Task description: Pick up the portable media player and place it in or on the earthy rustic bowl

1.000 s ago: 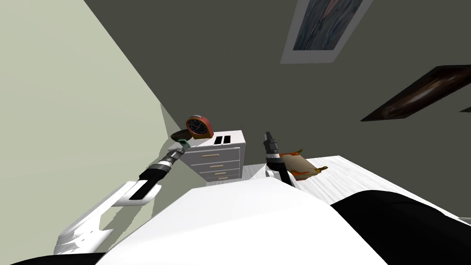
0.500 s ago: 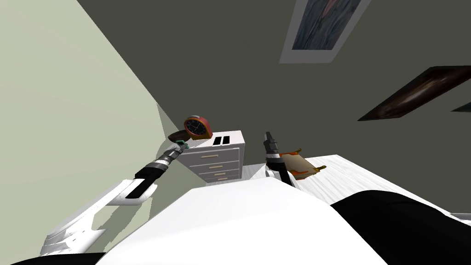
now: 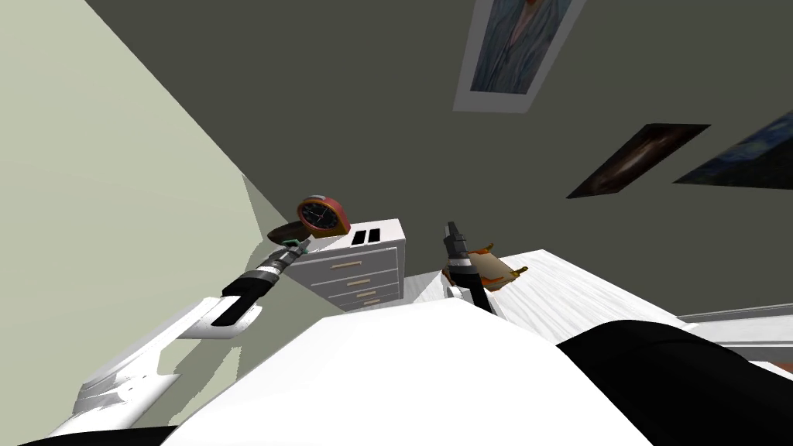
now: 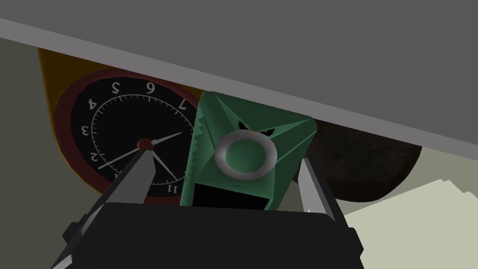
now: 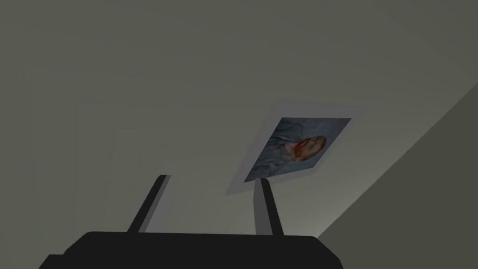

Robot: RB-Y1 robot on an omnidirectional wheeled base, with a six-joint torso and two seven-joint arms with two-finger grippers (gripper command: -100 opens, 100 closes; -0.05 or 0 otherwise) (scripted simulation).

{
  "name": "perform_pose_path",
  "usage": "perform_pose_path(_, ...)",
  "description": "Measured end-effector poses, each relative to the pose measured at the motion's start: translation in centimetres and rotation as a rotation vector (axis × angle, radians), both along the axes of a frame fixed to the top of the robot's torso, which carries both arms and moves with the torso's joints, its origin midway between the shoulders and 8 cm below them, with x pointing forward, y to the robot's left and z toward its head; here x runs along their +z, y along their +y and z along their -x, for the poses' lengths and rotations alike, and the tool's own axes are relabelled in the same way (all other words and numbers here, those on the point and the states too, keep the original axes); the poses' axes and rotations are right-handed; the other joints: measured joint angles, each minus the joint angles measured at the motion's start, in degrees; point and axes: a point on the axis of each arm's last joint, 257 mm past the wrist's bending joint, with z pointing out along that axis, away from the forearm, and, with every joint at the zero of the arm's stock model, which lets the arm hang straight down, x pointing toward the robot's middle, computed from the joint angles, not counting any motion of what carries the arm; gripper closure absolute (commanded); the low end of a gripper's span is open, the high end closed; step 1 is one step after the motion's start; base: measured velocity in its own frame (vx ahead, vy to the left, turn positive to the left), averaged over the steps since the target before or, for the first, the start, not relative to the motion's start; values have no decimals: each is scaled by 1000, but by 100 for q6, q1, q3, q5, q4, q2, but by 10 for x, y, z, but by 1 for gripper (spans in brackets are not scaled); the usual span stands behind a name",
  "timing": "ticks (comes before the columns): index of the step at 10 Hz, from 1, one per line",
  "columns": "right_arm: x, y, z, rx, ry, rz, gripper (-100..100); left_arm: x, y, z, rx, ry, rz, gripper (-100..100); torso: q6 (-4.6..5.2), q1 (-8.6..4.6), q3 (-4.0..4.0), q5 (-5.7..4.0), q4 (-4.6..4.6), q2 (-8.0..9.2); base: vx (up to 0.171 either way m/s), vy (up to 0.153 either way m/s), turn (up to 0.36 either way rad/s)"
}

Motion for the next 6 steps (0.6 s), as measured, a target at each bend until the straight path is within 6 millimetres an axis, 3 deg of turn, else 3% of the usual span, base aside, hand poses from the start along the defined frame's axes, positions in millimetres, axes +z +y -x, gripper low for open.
perform_pose_path(4, 0, 0, 0, 0, 0, 0, 0, 0, 0, 0, 0, 0, -3, 100, 2, 5, -4, 5, -2, -6, 0, 0, 0)
perform_pose_path(5, 0, 0, 0, 0, 0, 0, 0, 0, 0, 0, 0, 0, -2, 0, 2, 5, -4, 4, -2, -7, 0, 0, 0)
perform_pose_path(6, 0, 0, 0, 0, 0, 0, 0, 0, 0, 0, 0, 0, -2, 100, 2, 5, -4, 4, -2, -7, 32, 12, 214)
